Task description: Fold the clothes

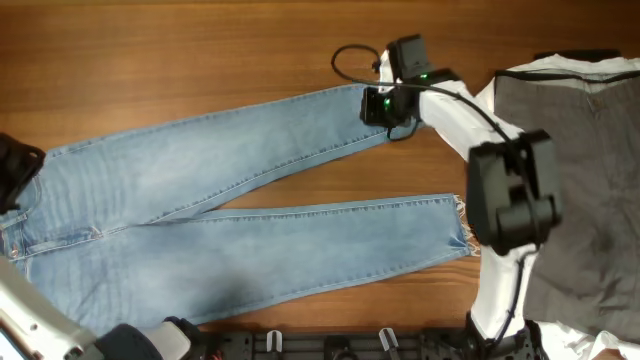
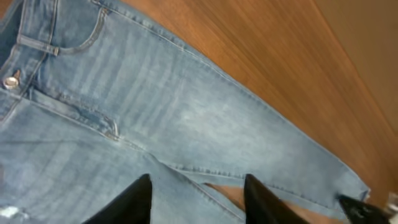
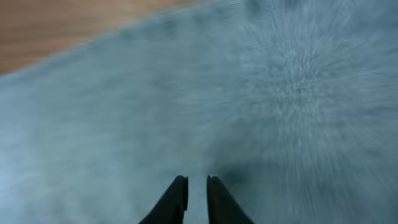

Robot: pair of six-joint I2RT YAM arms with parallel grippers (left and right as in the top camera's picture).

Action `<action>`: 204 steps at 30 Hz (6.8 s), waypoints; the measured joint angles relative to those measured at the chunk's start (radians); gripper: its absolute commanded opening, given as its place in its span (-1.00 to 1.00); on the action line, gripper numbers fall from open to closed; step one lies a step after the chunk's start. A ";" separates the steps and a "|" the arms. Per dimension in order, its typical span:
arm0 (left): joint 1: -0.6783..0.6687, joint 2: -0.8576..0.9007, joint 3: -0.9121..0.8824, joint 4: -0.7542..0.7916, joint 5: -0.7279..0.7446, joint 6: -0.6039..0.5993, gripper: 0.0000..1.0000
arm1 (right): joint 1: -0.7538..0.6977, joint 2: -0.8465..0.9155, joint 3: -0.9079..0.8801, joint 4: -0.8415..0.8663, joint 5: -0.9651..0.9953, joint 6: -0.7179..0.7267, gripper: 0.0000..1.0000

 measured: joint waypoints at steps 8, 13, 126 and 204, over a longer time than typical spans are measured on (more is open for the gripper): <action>0.000 -0.027 0.000 -0.041 0.000 0.000 0.44 | -0.038 0.092 0.033 0.205 0.150 0.058 -0.83; 0.000 -0.025 0.000 -0.037 0.000 -0.001 0.50 | -0.181 0.114 0.042 0.264 0.077 0.130 -0.28; 0.552 0.329 -0.299 0.104 -0.100 -0.102 -0.92 | -0.492 -0.800 -0.291 -0.555 -0.042 0.043 -0.91; 0.364 0.161 -0.428 0.018 -0.326 -0.492 -0.92 | -0.273 -0.198 0.175 -0.199 0.178 0.195 -0.91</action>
